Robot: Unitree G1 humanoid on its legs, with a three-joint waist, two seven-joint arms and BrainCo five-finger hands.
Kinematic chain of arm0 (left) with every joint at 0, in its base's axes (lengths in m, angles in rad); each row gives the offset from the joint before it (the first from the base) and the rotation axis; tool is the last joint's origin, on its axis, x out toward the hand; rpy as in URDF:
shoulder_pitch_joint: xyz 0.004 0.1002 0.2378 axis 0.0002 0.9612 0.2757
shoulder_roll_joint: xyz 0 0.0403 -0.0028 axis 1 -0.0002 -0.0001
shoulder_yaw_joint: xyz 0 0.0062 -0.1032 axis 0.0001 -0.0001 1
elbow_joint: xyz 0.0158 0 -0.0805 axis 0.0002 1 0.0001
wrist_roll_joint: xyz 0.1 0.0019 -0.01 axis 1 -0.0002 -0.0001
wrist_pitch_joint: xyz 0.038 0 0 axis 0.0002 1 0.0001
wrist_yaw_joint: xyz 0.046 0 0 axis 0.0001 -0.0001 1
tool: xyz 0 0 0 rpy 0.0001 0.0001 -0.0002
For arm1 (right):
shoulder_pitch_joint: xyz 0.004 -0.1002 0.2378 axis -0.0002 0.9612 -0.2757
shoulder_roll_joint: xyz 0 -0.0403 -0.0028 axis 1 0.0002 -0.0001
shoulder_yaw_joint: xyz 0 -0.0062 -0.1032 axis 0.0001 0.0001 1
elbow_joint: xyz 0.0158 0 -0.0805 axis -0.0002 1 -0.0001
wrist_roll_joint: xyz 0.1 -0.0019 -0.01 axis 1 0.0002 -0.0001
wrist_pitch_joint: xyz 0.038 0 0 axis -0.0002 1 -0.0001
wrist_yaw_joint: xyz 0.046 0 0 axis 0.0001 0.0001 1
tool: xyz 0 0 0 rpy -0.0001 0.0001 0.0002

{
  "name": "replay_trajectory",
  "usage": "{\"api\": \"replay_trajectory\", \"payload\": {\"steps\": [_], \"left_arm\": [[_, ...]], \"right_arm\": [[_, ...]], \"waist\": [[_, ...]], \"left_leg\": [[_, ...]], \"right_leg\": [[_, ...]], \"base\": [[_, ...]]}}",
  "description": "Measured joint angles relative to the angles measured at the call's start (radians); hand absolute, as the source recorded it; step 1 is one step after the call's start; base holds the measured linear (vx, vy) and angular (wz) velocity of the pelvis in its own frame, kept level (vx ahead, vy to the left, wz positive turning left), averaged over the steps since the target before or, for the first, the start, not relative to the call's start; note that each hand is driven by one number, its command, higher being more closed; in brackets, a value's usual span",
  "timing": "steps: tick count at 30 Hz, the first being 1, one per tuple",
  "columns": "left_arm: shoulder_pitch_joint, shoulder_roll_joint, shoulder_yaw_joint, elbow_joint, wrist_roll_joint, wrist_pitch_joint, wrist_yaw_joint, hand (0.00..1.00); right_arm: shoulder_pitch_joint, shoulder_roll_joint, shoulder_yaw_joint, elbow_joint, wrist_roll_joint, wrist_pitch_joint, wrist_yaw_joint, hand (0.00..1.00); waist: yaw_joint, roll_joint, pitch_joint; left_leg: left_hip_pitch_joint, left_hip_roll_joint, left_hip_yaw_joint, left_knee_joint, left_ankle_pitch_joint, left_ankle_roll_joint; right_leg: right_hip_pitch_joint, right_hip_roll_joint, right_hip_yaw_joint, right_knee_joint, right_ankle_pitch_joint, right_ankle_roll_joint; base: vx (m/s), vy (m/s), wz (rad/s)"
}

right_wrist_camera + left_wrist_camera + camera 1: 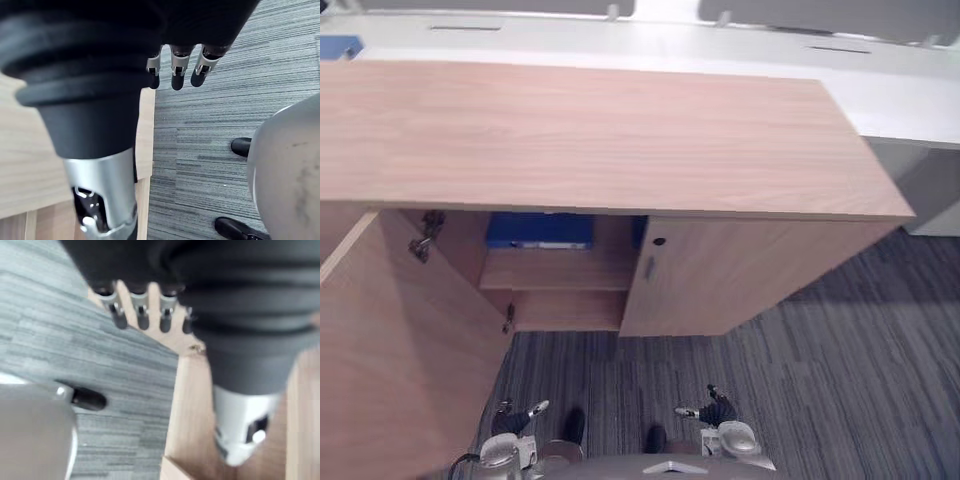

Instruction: Walk over to the cabinet, pick up the folder, carry it to the office cabinet, place the folder inside the office cabinet, then close the office cabinet door

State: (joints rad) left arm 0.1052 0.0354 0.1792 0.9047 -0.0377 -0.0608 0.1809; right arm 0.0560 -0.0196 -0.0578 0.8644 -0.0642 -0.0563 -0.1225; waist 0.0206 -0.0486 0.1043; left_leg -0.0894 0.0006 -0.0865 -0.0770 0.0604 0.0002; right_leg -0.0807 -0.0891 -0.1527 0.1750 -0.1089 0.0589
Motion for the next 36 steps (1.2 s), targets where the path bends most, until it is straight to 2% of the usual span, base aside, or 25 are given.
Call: {"api": "replay_trajectory", "payload": {"steps": [1,2,3,4,5,6,7,8,9,10,13,18,19,23,28,32,36], "left_arm": [[0.001,-0.005,0.001,-0.003,0.0,0.0,0.001,0.0],[-0.009,-0.009,0.005,-0.018,0.002,0.0,0.001,0.0],[-0.024,-0.015,0.014,-0.029,0.002,0.0,0.001,0.0],[-0.019,-0.019,0.016,-0.031,0.002,0.0,0.001,0.0],[-0.014,-0.029,0.014,-0.044,0.003,0.0,0.0,0.0],[-0.014,-0.03,0.011,-0.055,0.003,0.0,-0.001,0.0],[-0.019,-0.012,-0.013,-0.067,0.003,-0.004,-0.003,0.0],[-0.021,-0.011,-0.013,-0.065,0.003,-0.003,-0.007,0.0],[-0.015,-0.016,-0.012,-0.058,0.003,-0.002,-0.009,0.0],[0.005,-0.013,-0.019,-0.031,0.006,0.001,-0.011,0.0],[0.018,0.002,-0.032,-0.012,0.022,0.004,-0.012,0.0],[0.019,0.007,-0.041,0.025,0.022,0.005,-0.012,0.0],[0.019,0.01,-0.038,0.027,0.021,0.005,-0.012,0.0],[0.021,0.019,0.012,0.029,0.016,0.004,-0.011,0.0],[0.035,0.049,0.133,0.027,-0.001,0.004,0.013,0.0],[0.039,0.103,0.22,0.018,-0.017,0.002,0.033,0.0],[0.035,0.189,0.316,0.01,-0.028,-0.003,0.035,0.0]], "right_arm": [[0.0,0.004,-0.003,-0.011,0.0,0.001,-0.002,0.0],[0.004,0.018,-0.002,-0.043,0.0,0.001,-0.009,0.0],[0.004,0.027,-0.003,-0.075,0.0,-0.001,-0.018,0.0],[0.01,0.024,-0.004,-0.092,0.0,0.0,-0.019,0.0],[0.025,0.012,-0.004,-0.129,0.0,-0.002,-0.02,0.0],[0.025,0.012,-0.004,-0.132,0.0,-0.001,-0.02,0.0],[0.049,0.023,-0.007,-0.118,0.0,0.0,-0.019,0.0],[0.047,0.028,-0.01,-0.112,0.0,-0.001,-0.019,0.0],[0.049,0.027,-0.027,-0.108,0.0,-0.001,-0.019,0.0],[0.049,0.032,-0.046,-0.099,0.002,0.004,-0.019,0.0],[0.056,0.023,-0.046,-0.073,0.009,0.011,-0.019,0.0],[0.041,0.012,-0.046,-0.018,0.008,0.013,-0.019,0.0],[0.03,0.01,-0.044,0.001,0.008,0.014,-0.019,0.0],[-0.009,0.007,-0.042,0.044,-0.005,0.016,-0.018,0.0],[-0.035,-0.005,-0.023,0.06,-0.02,0.018,-0.017,0.0],[-0.074,-0.012,-0.012,0.06,-0.02,0.017,-0.01,0.0],[-0.125,-0.031,0.046,0.06,-0.02,0.015,-0.006,0.0]], "waist": [[-0.002,0.002,0.003],[-0.013,-0.017,0.005],[-0.023,-0.015,0.016],[-0.026,-0.009,0.018],[-0.041,0.021,0.028],[-0.048,0.026,0.029],[-0.053,-0.011,0.009],[-0.047,-0.016,0.009],[-0.046,0.004,0.008],[-0.048,0.002,0.008],[-0.05,0.011,0.006],[-0.049,0.01,0.002],[-0.04,0.009,0.002],[-0.035,0.009,0.003],[-0.011,0.008,0.004],[0.006,0.006,0.007],[0.031,-0.008,0.02]], "left_leg": [[-0.016,0.011,0.047,0.017,-0.029,-0.003],[-0.031,0.015,0.123,0.051,-0.091,-0.001],[-0.09,0.037,0.235,0.237,-0.135,0.011],[-0.11,0.056,0.275,0.332,-0.142,0.015],[-0.134,0.078,0.307,0.428,-0.166,0.008],[-0.13,0.071,0.294,0.411,-0.169,0.009],[-0.075,0.031,0.253,0.252,-0.137,-0.003],[-0.074,0.033,0.272,0.274,-0.155,0.003],[-0.051,0.052,0.289,0.275,-0.173,-0.007],[0.005,0.025,0.271,0.161,-0.113,-0.004],[0.079,0.004,0.263,0.008,-0.033,0.004],[0.119,-0.005,0.222,-0.01,-0.025,0.004],[0.119,-0.006,0.216,-0.01,-0.021,0.003],[0.107,-0.007,0.173,-0.011,-0.005,0.003],[0.105,-0.015,0.113,-0.011,0.007,0.004],[0.102,-0.029,0.069,-0.011,0.009,0.006],[0.089,-0.04,0.039,-0.011,0.011,0.008]], "right_leg": [[-0.002,-0.001,-0.018,0.004,-0.001,-0.002],[-0.003,-0.035,-0.046,-0.002,-0.004,-0.006],[-0.005,-0.058,-0.082,0.017,-0.007,-0.009],[-0.005,-0.059,-0.09,0.037,-0.021,-0.004],[-0.004,-0.042,-0.099,0.111,-0.077,0.005],[-0.009,-0.041,-0.094,0.118,-0.096,-0.001],[-0.013,-0.063,-0.093,0.062,-0.076,-0.012],[-0.006,-0.068,-0.108,0.039,-0.058,-0.006],[0.003,-0.046,-0.106,0.028,-0.043,0.002],[0.022,-0.042,-0.104,-0.009,-0.024,0.002],[0.049,-0.038,-0.109,-0.054,0.007,0.015],[0.116,-0.034,-0.106,-0.08,0.013,0.011],[0.12,-0.033,-0.109,-0.083,0.013,0.011],[0.128,-0.033,-0.146,-0.085,0.009,0.008],[0.162,-0.038,-0.203,-0.099,-0.005,0.008],[0.187,-0.046,-0.246,-0.108,-0.012,0.019],[0.196,-0.047,-0.269,-0.115,-0.003,0.027]], "base": [[-0.06,0.005,0.85],[-0.06,-0.007,0.82],[-0.05,0.017,0.73],[-0.04,-0.001,0.77],[-0.06,0.007,0.7],[-0.08,0.033,0.99],[-0.06,0.055,0.68],[0.04,0.024,0.42],[0.08,0.007,0.14],[0.09,0.014,0.08],[0.01,0.034,0.07],[0.01,0.021,0.24],[-0.04,-0.003,0.2],[-0.06,-0.022,0.32],[-0.05,-0.015,0.37],[0.0,0.0,0.32],[0.04,-0.004,0.24]]}}
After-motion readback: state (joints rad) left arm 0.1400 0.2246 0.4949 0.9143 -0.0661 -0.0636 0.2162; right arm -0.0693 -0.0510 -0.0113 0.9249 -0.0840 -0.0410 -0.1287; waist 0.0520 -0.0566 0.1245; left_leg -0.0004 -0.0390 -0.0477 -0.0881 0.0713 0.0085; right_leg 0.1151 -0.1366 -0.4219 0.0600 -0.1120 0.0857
